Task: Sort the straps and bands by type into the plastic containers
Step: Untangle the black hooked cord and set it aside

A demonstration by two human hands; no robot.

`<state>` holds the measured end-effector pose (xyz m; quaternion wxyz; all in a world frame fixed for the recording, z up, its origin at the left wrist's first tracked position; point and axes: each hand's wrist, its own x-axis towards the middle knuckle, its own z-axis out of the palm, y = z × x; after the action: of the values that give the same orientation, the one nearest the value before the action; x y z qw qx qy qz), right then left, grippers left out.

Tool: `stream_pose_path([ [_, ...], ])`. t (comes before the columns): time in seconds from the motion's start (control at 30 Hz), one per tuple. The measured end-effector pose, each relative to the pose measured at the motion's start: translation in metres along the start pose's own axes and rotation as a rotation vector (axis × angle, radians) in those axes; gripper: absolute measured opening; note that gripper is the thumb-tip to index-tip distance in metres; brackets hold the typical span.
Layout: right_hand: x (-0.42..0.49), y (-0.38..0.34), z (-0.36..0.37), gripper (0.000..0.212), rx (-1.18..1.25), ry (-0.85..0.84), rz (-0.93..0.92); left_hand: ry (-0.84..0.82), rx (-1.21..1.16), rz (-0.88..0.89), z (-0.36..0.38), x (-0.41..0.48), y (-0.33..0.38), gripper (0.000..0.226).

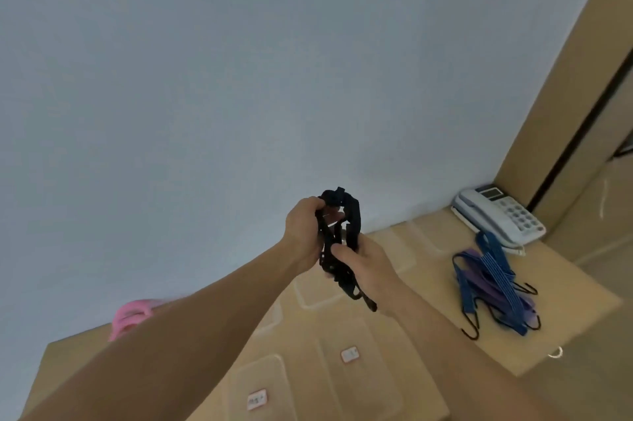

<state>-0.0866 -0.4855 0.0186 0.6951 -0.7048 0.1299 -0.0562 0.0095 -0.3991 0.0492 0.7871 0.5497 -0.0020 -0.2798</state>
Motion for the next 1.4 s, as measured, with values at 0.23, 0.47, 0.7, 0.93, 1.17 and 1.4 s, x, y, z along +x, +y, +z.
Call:
stream_pose_path([
  [0.23, -0.016, 0.085, -0.133, 0.017, -0.549, 0.205, 0.249, -0.211, 1.141, 0.010, 0.043, 0.043, -0.091, 0.046],
  [0.47, -0.018, 0.145, -0.166, 0.028, -0.954, 0.230, 0.450, -0.371, 1.653, 0.065, 0.033, 0.050, -0.121, 0.058],
  [0.7, -0.007, 0.172, -0.153, 0.075, -1.138, 0.234, 0.436, -0.235, 1.609, 0.065, -0.003, 0.050, -0.102, 0.056],
  [0.93, 0.000, 0.174, -0.125, 0.097, -1.167, 0.313, 0.457, -0.060, 1.549, 0.053, -0.067, 0.030, -0.073, 0.055],
  [1.17, 0.016, 0.140, -0.050, 0.091, -1.288, 0.367, 0.302, 0.061, 1.499, 0.053, -0.160, -0.006, -0.040, 0.052],
  [1.4, 0.032, 0.092, 0.090, 0.064, -1.348, 0.202, -0.002, 0.192, 1.458, 0.056, -0.261, -0.052, -0.007, 0.051],
])
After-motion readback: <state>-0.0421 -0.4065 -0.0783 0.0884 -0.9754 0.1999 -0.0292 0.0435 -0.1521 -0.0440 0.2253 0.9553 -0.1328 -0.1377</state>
